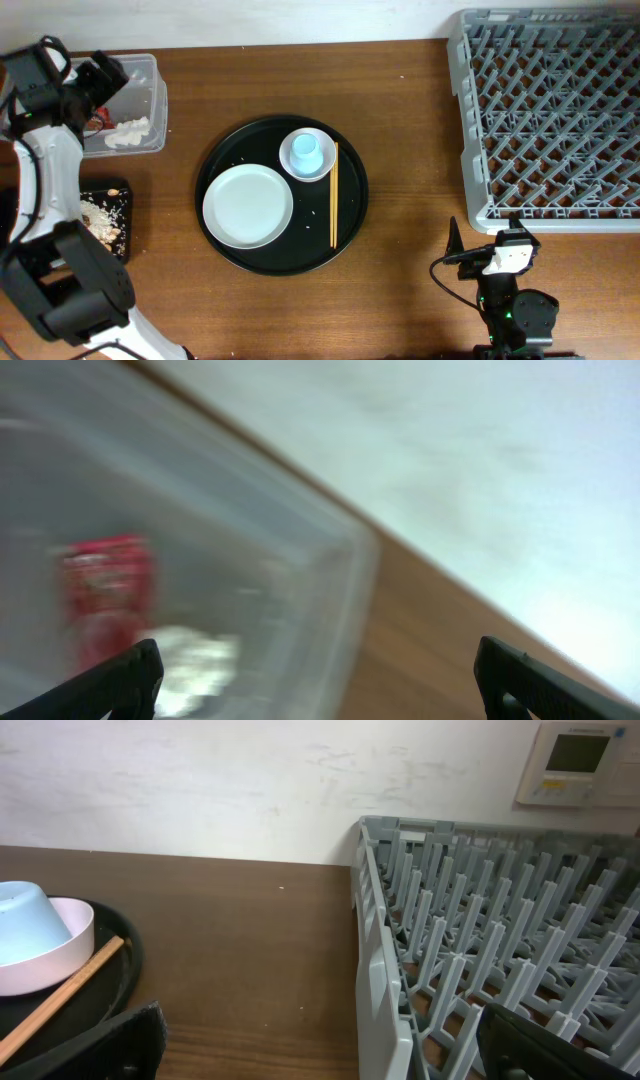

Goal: Sort waste into correct bins and load items into the dishwasher rack
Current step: 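Carry the red wrapper left and drop it into the clear bin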

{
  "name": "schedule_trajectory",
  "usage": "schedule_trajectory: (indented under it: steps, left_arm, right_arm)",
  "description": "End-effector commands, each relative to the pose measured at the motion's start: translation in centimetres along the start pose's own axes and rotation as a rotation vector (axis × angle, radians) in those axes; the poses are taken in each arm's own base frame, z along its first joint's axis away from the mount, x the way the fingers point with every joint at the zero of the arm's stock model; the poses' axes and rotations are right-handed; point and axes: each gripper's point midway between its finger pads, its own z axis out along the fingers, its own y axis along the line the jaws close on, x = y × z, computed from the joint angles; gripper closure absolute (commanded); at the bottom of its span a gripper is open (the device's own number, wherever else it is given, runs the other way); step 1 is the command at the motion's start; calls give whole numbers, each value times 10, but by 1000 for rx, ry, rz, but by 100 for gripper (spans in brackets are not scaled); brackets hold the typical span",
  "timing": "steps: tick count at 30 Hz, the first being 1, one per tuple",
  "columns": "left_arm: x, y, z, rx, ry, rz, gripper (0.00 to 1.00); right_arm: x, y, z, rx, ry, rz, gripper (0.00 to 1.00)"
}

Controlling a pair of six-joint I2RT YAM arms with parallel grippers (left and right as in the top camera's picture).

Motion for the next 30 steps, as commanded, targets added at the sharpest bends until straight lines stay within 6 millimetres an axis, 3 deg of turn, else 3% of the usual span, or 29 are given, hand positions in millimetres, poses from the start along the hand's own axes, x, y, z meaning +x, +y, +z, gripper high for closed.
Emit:
schedule_trajectory:
  steps: [1, 5, 8, 10, 13, 15, 19, 24, 27, 30]
  left_arm:
    - [-9, -99, -72, 455, 55, 21, 1]
    - [13, -145, -123, 731, 196, 45, 1]
    - [46, -148, -137, 747, 355, -36, 1]
    - [74, -147, -140, 724, 428, 9, 1]
    - [105, -129, -131, 527, 514, -6, 1]
    - [115, -115, -129, 408, 528, 18, 1]
    - [127, -112, -147, 281, 526, 96, 1]
    - [124, -94, -169, 29, 439, 160, 1]
    - [116, -61, -175, -206, 375, 15, 1]
    - [111, -40, -177, -297, 347, -114, 1]
  right_arm:
    - [2, 1, 0, -1, 3, 5, 1]
    - [2, 1, 0, -2, 3, 5, 2]
    - [2, 1, 0, -1, 3, 5, 2]
    - [2, 1, 0, -1, 3, 5, 1]
    - [2, 1, 0, -1, 3, 5, 2]
    - [2, 1, 0, -1, 3, 5, 2]
    - [2, 1, 0, -1, 3, 5, 2]
    - [2, 1, 0, -1, 3, 5, 2]
    - [2, 1, 0, -1, 3, 5, 2]
    - [2, 1, 0, -2, 3, 5, 2]
